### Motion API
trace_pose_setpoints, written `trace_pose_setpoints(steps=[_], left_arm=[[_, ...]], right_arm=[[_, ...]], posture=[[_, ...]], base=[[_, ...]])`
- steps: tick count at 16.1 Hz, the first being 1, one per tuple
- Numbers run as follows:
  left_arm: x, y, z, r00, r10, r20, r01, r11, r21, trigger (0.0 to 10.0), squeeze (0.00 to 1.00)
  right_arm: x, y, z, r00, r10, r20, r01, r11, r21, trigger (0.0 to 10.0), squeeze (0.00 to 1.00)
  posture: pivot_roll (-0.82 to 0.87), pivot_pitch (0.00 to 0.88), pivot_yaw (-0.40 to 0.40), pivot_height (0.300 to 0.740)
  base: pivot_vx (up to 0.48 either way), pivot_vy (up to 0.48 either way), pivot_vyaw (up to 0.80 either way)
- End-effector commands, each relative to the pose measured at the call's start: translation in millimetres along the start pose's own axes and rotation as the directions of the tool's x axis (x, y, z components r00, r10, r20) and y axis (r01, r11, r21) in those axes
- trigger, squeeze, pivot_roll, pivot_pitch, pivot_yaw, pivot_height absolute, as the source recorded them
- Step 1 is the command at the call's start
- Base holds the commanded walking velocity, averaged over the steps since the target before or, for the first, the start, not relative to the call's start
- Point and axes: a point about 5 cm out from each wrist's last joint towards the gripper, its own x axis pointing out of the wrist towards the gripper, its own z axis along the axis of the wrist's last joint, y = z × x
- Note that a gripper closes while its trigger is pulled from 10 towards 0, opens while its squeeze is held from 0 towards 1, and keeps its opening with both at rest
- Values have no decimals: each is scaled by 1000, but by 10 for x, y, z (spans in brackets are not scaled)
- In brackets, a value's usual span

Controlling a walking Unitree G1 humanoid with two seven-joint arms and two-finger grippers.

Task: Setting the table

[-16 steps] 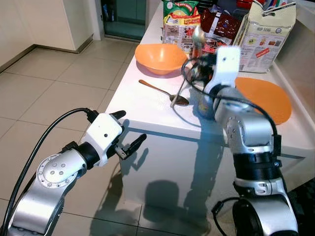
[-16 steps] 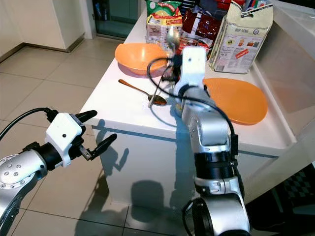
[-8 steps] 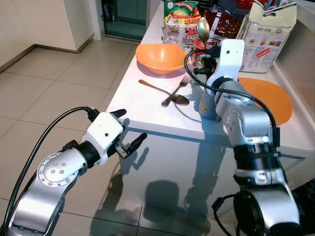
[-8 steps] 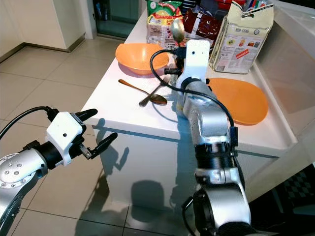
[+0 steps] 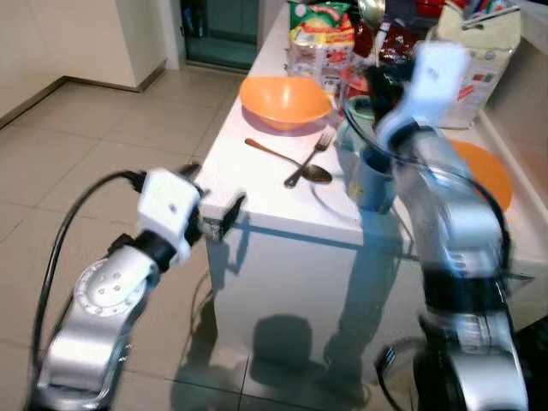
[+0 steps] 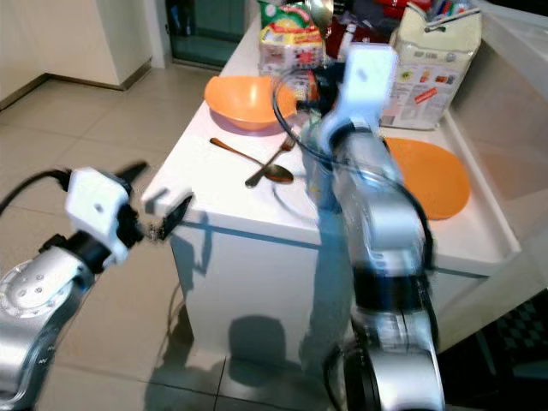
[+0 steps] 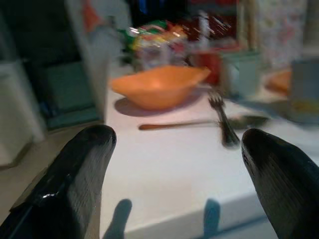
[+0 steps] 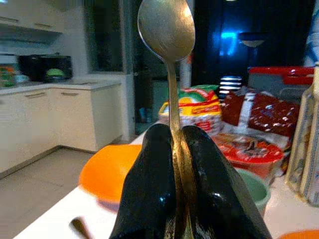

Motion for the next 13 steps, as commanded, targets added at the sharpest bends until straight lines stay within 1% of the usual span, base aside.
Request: trace_pose_setpoints(steps=[1,2,3,4,5,6,7,8,10,13], left_arm=[[29,-12,20,1000,11,2,-11,1000,-14,10000,0],[62,-48,52,1000,12,18,-12,1000,-22,10000,0],[90,-76,58,1000,8,14,-8,1000,-20,10000,0],[121,-96,56,1000,26,9,-26,999,-26,10000,0],[138,-107,65,999,36,8,-35,999,-35,10000,0],[151,-122,69,999,33,10,-32,999,-40,10000,0],[156,-136,70,1000,29,12,-28,999,-41,10000,0],[178,-138,102,999,30,21,-29,999,-43,10000,0],[194,-95,140,998,52,27,-51,998,-47,10000,0],[200,-38,133,997,71,15,-70,997,-34,10000,0]], right_arm=[[-41,26,138,998,32,47,-32,999,1,7333,0],[-135,45,165,997,42,72,-43,999,14,10000,0],[-202,58,167,995,44,85,-47,999,28,10000,0],[-290,70,125,996,41,78,-42,999,17,10000,0],[-326,69,90,997,29,66,-28,1000,-12,10000,0],[-355,71,63,998,26,55,-24,999,-23,10000,0],[-379,71,44,999,28,45,-27,999,-22,10000,0],[-429,68,6,999,36,19,-36,999,2,10000,0],[-488,80,-57,999,41,-8,-41,999,34,10000,0],[-546,98,-199,996,49,-68,-46,998,47,10000,0]], posture=[[134,0,-65,740],[120,0,-53,740],[112,0,-47,740],[105,0,-42,740],[95,0,-35,740],[86,0,-30,740],[86,0,-30,740],[88,0,-36,740],[89,0,-38,740],[96,0,-39,740]], base=[[0,0,0],[0,0,0],[0,0,0],[0,0,0],[0,0,0],[0,0,0],[0,0,0],[0,0,0],[0,0,0],[0,0,0]])
